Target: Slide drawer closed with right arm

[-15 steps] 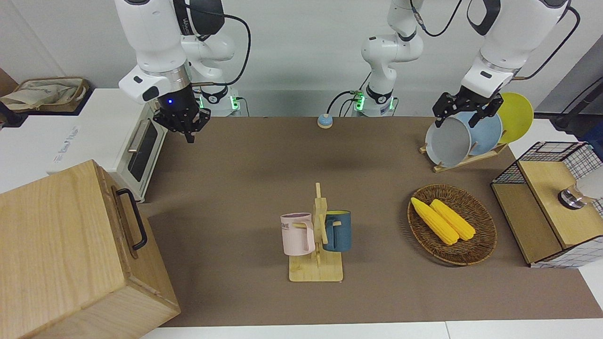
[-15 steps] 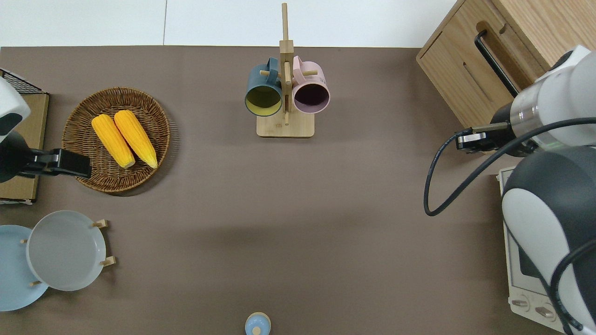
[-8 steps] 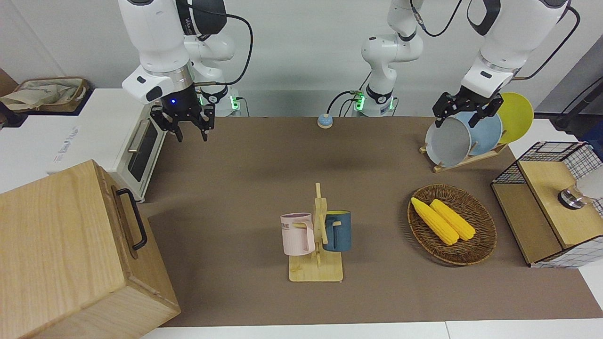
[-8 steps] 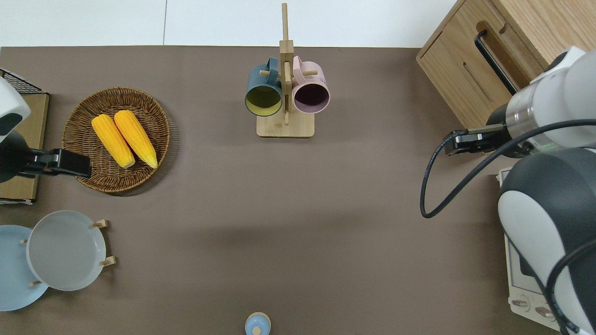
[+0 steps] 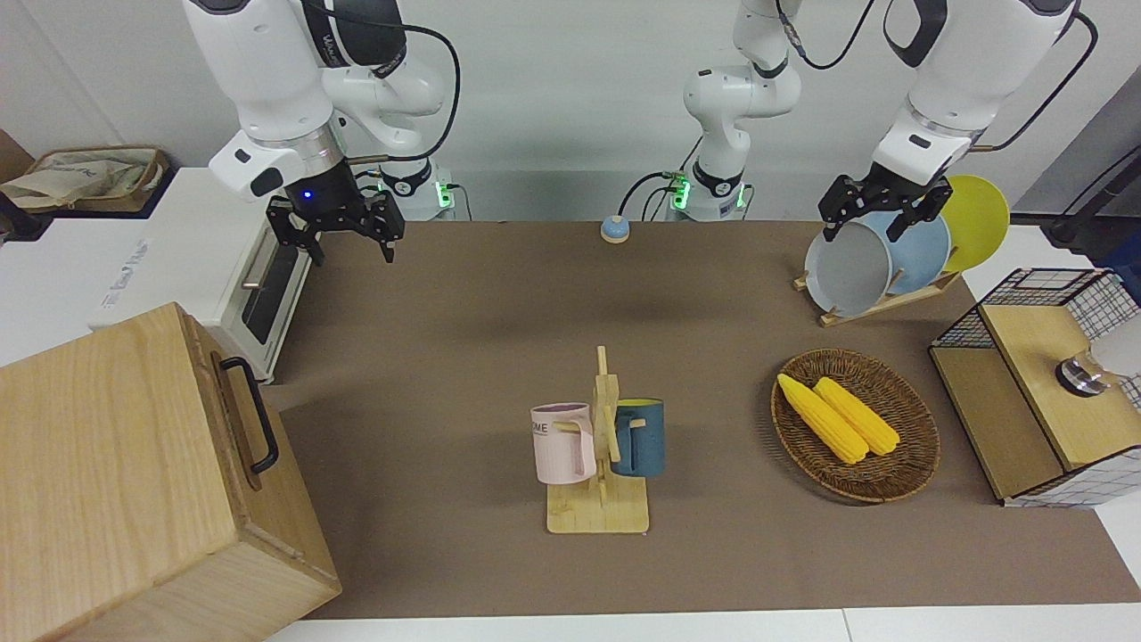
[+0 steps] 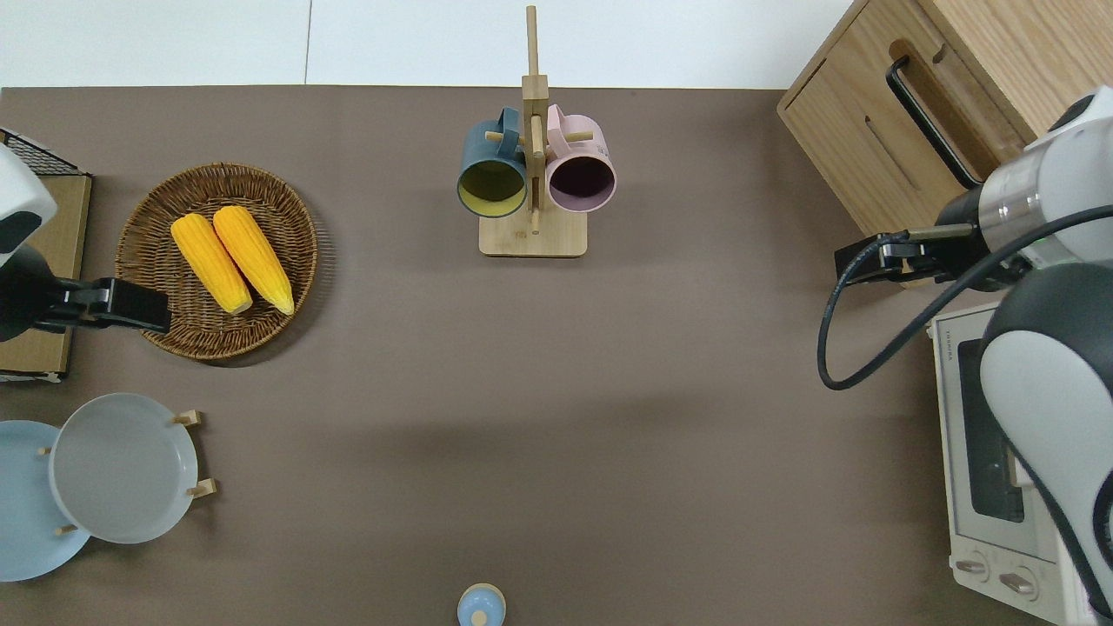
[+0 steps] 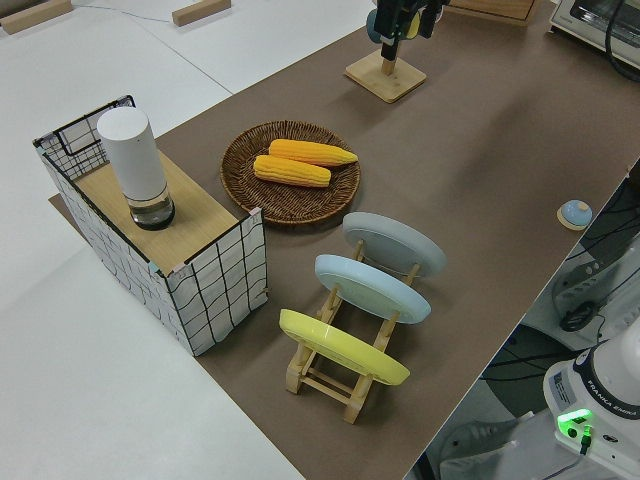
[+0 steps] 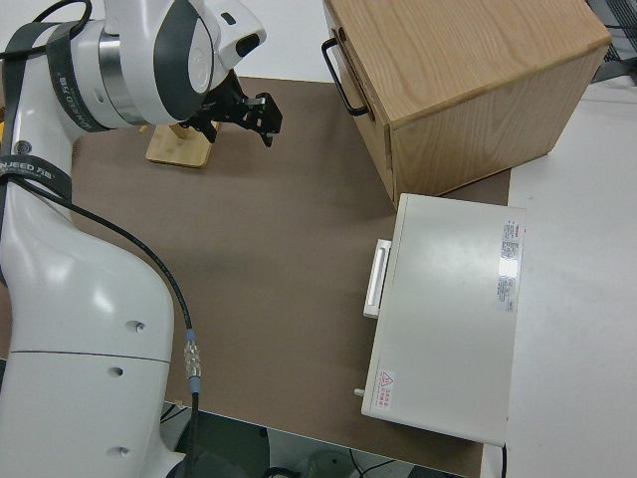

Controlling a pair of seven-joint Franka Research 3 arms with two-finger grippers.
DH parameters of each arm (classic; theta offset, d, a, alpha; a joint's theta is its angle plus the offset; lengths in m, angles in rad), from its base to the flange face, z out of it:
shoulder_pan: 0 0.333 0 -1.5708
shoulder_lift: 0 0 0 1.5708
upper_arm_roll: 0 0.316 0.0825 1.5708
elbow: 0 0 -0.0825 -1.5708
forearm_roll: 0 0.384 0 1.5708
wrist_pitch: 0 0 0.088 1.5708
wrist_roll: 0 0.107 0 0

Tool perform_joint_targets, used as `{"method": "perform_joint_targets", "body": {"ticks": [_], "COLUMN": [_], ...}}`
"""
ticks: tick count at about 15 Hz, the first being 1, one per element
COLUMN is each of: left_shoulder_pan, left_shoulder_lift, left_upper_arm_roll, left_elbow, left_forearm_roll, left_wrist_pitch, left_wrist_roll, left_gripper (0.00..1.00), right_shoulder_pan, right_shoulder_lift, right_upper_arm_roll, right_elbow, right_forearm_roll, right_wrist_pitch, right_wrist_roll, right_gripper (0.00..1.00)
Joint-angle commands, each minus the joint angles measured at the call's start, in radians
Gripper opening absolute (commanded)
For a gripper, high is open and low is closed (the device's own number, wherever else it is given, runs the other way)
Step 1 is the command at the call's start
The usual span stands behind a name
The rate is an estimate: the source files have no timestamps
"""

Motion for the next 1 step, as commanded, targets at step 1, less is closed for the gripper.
{"method": "perform_joint_targets", "body": {"ticks": [1], "left_shoulder_pan": [0.004], "left_shoulder_lift": [0.011], "left_upper_arm_roll": [-0.006], "left_elbow": [0.026], "left_forearm_roll": [0.017], "left_wrist_pitch": [-0.020], "left_wrist_roll": [0.010], "left_gripper": [0.99], "right_shoulder_pan": [-0.014], "right_shoulder_lift": [-0.009], "right_upper_arm_roll": [0.008], "right_elbow": [-0.014], "right_forearm_roll": [0.027], "right_wrist_pitch": [-0.020], "right_wrist_roll": [-0.032], "right_gripper": [0.983]}}
